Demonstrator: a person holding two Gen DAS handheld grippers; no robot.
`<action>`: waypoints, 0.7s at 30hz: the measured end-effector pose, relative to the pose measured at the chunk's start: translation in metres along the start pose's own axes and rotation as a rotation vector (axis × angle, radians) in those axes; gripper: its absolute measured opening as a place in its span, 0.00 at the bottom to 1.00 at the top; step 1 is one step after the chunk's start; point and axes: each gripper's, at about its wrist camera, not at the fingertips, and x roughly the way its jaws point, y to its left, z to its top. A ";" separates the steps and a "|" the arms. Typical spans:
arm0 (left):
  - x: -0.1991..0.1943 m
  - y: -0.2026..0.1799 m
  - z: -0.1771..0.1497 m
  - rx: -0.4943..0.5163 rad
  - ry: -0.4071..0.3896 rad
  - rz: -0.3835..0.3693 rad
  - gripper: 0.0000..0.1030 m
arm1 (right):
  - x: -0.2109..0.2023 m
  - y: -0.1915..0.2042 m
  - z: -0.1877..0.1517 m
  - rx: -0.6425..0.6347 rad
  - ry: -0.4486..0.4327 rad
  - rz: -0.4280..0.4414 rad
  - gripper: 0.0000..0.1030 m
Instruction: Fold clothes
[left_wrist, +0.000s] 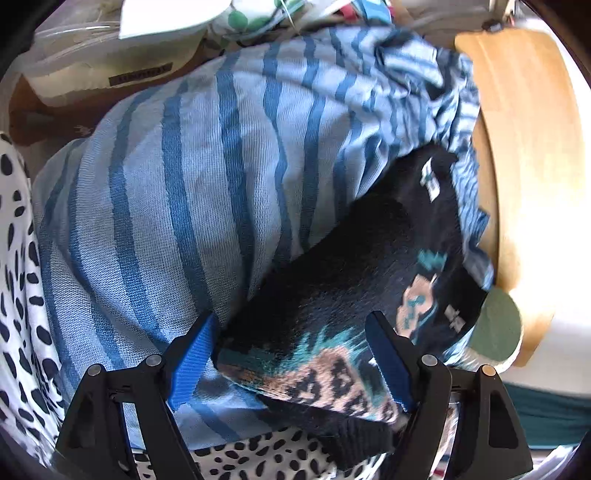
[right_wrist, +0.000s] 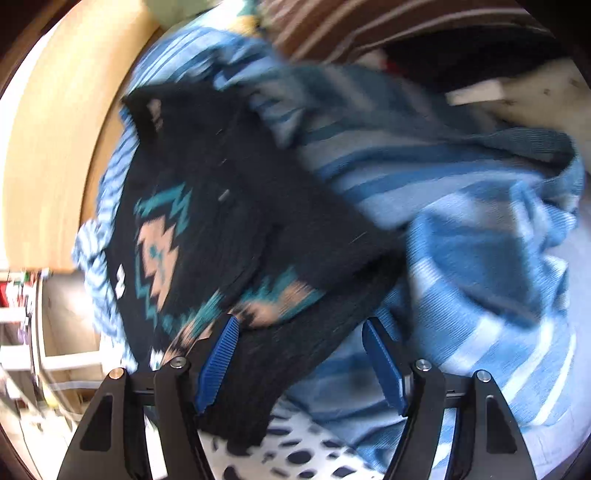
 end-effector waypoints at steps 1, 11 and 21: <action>-0.008 -0.005 0.000 0.012 -0.029 -0.008 0.78 | -0.002 -0.003 0.005 0.009 -0.014 0.003 0.72; 0.026 -0.159 -0.048 0.429 0.240 -0.007 0.78 | -0.003 0.009 0.016 -0.091 0.005 -0.077 0.64; 0.131 -0.247 -0.161 0.705 0.491 0.195 0.78 | -0.007 0.039 0.041 -0.494 -0.060 -0.257 0.68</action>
